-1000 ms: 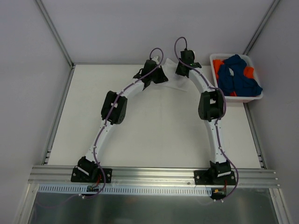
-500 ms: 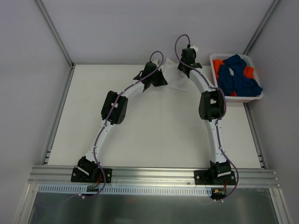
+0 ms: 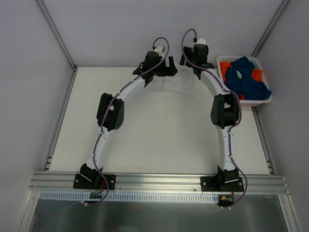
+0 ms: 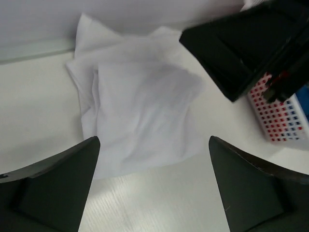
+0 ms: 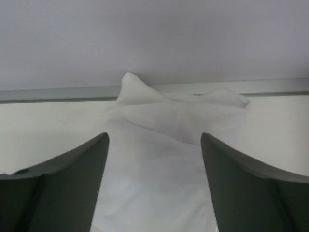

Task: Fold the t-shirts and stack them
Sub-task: Fold the tshirt

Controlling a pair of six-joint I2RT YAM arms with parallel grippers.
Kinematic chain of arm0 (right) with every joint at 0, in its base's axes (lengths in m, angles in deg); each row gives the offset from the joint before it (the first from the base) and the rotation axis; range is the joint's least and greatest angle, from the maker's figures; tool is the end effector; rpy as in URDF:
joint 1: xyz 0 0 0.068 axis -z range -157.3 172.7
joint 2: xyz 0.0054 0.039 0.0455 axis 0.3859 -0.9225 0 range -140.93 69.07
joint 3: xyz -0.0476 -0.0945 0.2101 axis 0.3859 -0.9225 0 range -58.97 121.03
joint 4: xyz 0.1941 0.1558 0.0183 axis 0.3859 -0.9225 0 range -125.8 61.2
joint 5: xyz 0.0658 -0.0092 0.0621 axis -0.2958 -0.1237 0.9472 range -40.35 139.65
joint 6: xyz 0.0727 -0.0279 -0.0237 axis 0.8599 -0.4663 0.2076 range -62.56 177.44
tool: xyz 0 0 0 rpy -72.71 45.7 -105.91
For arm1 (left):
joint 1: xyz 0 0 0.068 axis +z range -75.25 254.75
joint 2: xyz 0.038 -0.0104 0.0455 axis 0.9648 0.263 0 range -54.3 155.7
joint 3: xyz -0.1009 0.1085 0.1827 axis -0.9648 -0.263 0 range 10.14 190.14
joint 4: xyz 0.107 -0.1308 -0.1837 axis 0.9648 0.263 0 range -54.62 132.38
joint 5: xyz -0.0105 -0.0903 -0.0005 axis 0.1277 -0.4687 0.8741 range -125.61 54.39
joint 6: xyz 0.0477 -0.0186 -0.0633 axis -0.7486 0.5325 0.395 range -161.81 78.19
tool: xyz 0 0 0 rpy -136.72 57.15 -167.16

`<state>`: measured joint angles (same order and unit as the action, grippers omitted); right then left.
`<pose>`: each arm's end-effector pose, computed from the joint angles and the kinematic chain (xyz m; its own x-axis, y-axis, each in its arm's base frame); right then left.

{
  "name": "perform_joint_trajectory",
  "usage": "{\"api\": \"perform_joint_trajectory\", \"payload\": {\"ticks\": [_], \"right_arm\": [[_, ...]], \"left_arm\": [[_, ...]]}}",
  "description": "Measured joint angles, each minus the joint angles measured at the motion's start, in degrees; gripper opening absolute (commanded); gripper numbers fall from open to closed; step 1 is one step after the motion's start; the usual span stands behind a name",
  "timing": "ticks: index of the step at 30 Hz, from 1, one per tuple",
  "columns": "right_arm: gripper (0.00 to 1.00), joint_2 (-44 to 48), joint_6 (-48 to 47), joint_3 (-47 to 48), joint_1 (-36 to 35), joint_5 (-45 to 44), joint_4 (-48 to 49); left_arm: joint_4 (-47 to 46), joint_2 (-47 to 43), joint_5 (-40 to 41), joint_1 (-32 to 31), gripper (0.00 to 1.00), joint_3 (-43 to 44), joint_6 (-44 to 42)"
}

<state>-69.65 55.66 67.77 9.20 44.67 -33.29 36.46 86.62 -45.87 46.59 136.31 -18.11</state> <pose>0.5529 0.1265 0.2314 -0.2709 -0.0969 -0.9577 -0.1602 0.9856 -0.0544 0.4989 -0.2813 0.2150 -0.4676 -0.1982 -0.8614 0.4670 0.7720 -0.4312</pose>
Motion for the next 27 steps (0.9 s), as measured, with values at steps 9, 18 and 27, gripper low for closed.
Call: {"api": "perform_joint_trajectory", "payload": {"ticks": [9,18,27], "right_arm": [[0.0,18.49,-2.45,-8.35,-1.05,0.0,-3.52],[0.01,7.26,0.57,0.02,-1.29,4.72,-18.14],[0.0,-0.74,6.4,-0.44,-1.49,10.45,-25.46]], "left_arm": [[-2.69,-4.52,0.09,0.0,0.0,3.21,0.44],[-1.2,5.22,-2.36,0.0,0.0,6.43,4.57],[-0.26,10.14,-4.15,0.04,0.0,6.45,7.76]]}}
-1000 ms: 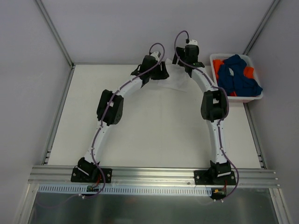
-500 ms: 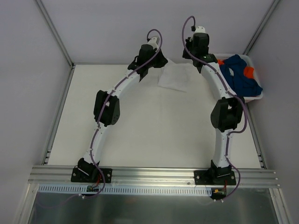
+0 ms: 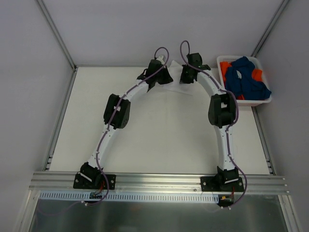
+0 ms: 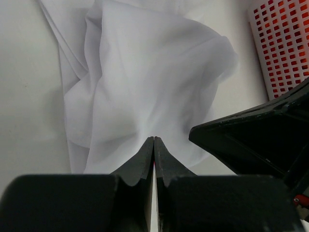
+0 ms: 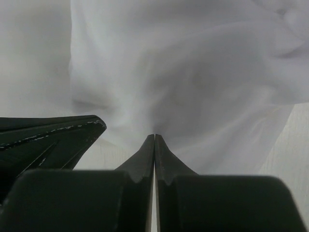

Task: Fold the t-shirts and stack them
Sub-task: Fold the tshirt

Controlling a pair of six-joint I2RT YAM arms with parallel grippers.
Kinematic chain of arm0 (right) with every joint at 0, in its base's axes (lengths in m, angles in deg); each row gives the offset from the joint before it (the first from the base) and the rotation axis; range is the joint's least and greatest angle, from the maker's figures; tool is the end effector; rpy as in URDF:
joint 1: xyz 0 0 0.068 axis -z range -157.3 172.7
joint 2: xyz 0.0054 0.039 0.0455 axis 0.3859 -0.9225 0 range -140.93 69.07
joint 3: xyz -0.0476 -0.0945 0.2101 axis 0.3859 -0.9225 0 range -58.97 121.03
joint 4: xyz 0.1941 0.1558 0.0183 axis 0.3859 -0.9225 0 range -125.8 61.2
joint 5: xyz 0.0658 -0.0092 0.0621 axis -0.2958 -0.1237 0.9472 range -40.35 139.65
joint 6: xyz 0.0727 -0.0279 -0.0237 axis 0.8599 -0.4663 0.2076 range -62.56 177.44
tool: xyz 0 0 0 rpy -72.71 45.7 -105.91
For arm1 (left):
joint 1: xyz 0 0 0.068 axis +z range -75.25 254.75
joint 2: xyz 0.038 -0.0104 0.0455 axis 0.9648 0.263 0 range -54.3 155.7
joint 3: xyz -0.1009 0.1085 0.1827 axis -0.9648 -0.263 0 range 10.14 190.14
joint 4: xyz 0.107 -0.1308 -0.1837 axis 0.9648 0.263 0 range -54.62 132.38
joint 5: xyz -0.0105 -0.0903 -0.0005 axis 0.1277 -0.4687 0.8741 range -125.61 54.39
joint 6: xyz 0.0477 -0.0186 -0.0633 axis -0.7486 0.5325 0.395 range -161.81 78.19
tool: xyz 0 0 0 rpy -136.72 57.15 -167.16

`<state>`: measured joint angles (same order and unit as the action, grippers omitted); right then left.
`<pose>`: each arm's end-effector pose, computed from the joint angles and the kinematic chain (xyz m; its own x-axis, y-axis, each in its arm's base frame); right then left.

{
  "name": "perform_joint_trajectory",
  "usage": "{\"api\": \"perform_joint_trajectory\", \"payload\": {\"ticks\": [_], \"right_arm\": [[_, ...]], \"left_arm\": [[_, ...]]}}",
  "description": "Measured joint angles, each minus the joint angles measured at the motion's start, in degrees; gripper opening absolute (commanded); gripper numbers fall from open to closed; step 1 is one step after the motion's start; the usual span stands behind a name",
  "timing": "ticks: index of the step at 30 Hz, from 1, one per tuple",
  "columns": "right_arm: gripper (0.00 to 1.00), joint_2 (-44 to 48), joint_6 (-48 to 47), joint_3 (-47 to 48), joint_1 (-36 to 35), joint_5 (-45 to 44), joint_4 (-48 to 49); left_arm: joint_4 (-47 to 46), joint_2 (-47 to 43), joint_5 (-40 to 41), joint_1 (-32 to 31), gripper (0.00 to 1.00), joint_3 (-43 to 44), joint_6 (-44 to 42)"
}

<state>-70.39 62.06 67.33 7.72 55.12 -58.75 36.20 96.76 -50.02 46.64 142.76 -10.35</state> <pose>0.5162 0.1451 0.1666 -0.6842 -0.1001 -0.7224 -0.2704 0.9548 0.1238 0.5127 -0.2937 0.1588 -0.5945 -0.2554 -0.7624 0.4142 0.7154 -0.5627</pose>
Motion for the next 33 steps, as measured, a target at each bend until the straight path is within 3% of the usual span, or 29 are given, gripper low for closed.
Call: {"api": "perform_joint_trajectory", "payload": {"ticks": [17,23,33], "right_arm": [[0.0,0.0,0.72,-4.76,-1.42,0.59,1.18],[0.01,1.88,0.72,-10.03,-2.47,0.17,3.98],[0.0,13.6,1.75,-29.57,-6.93,-1.36,9.22]], "left_arm": [[0.46,2.34,-1.64,0.07,0.0,-0.31,2.58],[-1.4,0.57,-2.78,0.17,0.0,-7.06,4.5],[-2.34,-13.05,-2.97,-0.81,0.0,-28.81,6.1]]}}
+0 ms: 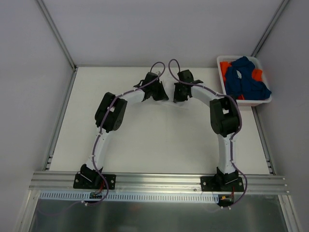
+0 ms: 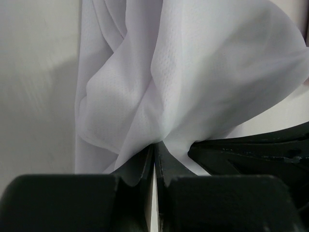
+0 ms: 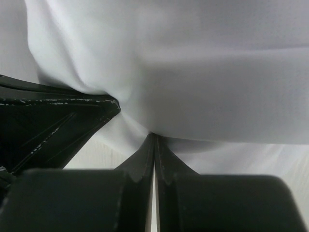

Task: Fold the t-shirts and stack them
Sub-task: Fold the tshirt

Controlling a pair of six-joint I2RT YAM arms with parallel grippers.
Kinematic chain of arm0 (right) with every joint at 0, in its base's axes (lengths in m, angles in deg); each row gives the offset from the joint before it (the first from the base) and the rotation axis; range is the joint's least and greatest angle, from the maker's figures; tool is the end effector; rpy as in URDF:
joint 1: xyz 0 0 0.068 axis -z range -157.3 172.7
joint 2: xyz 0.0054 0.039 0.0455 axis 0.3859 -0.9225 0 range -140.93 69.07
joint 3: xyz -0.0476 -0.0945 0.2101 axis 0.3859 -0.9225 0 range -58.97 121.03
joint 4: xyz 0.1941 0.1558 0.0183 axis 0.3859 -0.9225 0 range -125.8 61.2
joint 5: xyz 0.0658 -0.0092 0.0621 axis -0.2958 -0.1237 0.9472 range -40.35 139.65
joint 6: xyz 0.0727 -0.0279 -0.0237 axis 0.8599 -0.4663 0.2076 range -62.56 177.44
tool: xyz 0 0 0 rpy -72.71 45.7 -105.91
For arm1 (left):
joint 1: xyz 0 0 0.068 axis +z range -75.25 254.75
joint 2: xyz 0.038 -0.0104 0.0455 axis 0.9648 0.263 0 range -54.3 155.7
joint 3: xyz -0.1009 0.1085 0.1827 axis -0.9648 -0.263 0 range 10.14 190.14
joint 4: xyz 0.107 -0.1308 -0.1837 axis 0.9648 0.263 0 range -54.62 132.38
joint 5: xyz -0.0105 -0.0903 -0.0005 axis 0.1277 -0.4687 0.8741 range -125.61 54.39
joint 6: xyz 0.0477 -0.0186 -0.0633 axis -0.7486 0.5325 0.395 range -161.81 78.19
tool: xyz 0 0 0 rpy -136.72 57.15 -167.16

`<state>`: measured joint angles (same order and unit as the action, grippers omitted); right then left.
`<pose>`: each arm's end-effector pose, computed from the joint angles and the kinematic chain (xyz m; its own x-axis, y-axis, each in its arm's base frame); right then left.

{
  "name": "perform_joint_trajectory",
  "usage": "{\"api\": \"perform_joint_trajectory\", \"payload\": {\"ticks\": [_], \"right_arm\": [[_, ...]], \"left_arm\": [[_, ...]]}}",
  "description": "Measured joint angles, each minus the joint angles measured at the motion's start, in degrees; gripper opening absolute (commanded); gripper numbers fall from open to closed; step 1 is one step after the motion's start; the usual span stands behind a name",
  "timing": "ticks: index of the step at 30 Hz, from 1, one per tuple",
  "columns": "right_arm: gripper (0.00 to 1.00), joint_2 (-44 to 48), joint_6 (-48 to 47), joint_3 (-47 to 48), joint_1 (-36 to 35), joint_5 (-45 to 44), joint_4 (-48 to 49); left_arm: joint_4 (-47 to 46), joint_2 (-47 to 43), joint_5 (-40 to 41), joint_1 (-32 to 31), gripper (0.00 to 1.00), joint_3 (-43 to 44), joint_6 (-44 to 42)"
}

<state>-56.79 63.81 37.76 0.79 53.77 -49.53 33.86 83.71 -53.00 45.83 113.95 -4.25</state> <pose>0.4406 0.1828 0.1247 -0.7510 -0.1828 -0.6345 -0.3340 0.9341 0.1262 0.4556 -0.2757 0.1066 -0.7902 -0.2280 -0.5688 0.2523 0.7249 -0.6410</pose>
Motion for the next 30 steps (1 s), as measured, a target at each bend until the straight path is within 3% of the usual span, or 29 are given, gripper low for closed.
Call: {"api": "perform_joint_trajectory", "payload": {"ticks": [10,19,30], "right_arm": [[0.0,15.23,2.75,-22.62,-9.03,-6.36,5.27],[0.01,28.15,10.8,-39.63,-22.95,-16.87,8.57],[0.0,34.4,24.0,-45.9,-39.85,-31.21,2.03]], "left_arm": [[-6.91,-17.57,4.5,-4.87,0.0,-28.11,0.66],[-14.99,-31.52,10.62,-11.76,0.0,-49.72,2.6],[-18.75,-43.04,22.64,-22.93,0.0,-64.26,6.71]]}}
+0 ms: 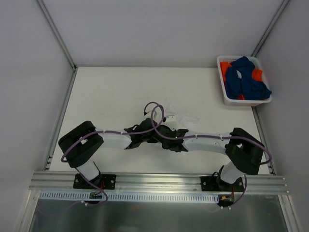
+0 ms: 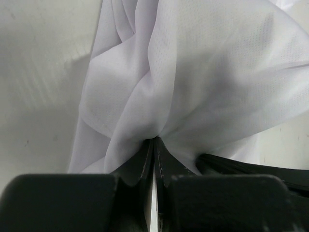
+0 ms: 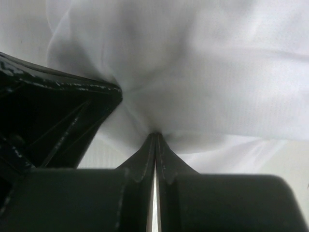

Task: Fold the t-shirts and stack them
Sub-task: Fold the tshirt

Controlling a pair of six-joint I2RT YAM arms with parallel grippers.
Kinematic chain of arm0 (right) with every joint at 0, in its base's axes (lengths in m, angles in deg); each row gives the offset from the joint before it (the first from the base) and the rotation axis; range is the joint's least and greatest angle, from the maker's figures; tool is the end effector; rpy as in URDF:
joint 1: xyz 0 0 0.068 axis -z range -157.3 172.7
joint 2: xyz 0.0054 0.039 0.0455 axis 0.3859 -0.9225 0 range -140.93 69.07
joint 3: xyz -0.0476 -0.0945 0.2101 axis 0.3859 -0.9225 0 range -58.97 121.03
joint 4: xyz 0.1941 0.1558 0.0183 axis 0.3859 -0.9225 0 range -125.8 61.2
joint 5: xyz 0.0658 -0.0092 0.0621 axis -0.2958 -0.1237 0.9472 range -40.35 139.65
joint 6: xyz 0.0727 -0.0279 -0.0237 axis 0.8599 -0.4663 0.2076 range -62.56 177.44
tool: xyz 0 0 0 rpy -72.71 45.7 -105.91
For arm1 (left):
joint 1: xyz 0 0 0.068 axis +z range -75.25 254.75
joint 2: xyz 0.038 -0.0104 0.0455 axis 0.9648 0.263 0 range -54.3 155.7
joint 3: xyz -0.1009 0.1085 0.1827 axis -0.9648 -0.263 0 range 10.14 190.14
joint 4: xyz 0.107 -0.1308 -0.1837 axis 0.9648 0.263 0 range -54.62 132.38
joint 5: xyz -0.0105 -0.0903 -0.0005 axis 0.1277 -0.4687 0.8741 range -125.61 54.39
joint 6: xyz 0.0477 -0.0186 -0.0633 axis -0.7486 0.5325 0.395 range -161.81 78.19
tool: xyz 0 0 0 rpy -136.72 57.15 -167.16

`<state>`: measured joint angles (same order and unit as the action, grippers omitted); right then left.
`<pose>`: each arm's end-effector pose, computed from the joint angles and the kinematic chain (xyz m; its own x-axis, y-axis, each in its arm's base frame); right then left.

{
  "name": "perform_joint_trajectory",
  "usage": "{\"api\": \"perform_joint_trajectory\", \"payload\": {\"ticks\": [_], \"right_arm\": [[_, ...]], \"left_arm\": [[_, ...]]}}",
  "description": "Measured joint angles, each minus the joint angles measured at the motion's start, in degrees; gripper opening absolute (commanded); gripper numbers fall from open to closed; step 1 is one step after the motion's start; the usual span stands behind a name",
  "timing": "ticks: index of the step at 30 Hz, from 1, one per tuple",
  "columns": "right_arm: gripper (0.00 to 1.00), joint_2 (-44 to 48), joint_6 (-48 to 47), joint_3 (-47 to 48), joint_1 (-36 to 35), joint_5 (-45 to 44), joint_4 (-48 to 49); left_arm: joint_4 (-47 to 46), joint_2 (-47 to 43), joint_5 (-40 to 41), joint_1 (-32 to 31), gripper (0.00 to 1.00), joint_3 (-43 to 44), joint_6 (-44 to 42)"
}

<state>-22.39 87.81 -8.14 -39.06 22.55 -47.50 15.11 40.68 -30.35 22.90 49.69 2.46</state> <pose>0.1754 0.2587 0.1149 -0.6921 -0.3373 -0.6381 -0.3761 0.9231 -0.0801 0.2144 -0.2624 0.0972 -0.7690 -0.1462 -0.6223 0.2793 0.7988 -0.5328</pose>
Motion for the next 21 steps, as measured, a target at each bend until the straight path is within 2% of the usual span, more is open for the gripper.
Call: {"api": "perform_joint_trajectory", "payload": {"ticks": [5,7,8,9,10,11,12,13,15,21], "right_arm": [[0.0,0.07,4.61,2.19,-6.14,-8.83,-9.05],[0.01,0.02,5.25,4.79,-7.48,-12.15,-13.97],[0.03,0.02,5.25,6.32,-7.91,-13.94,-16.06],[0.18,0.2,5.2,7.93,-8.33,-15.61,-17.86],[0.27,0.57,5.18,9.7,-8.74,-17.31,-19.54],[0.35,1.11,4.72,10.91,-9.05,-18.36,-20.46],[0.6,1.97,4.24,12.39,-9.38,-19.58,-20.98],[0.69,2.99,3.61,13.94,-9.55,-21.33,-21.88],[0.81,6.34,1.4,15.43,-9.25,-24.41,-24.41],[0.84,11.45,-2.01,15.98,-8.22,-27.71,-25.11]], "left_arm": [[2.32,-3.91,5.86,-2.12,0.02,-2.12,-0.5],[4.02,-5.86,8.61,-2.21,0.12,-2.1,-1.95],[4.72,-7.1,9.97,-2.16,0.31,-1.97,-3.1],[5.73,-8.46,11.15,-2.1,0.49,-1.55,-4.44],[6.4,-9.84,12.39,-2.08,0.7,-0.98,-5.97],[7.13,-11.15,13.6,-2.08,0.97,-0.02,-7.56],[7.87,-12.13,15.02,-2.25,0.99,1.38,-8.72],[8.83,-12.96,16.57,-2.4,0.99,2.73,-10.34],[10.34,-14.43,20.15,-2.14,0.99,5.2,-14.05],[10.03,-13.2,20.92,-2.1,0.99,10.86,-21.07]]}}
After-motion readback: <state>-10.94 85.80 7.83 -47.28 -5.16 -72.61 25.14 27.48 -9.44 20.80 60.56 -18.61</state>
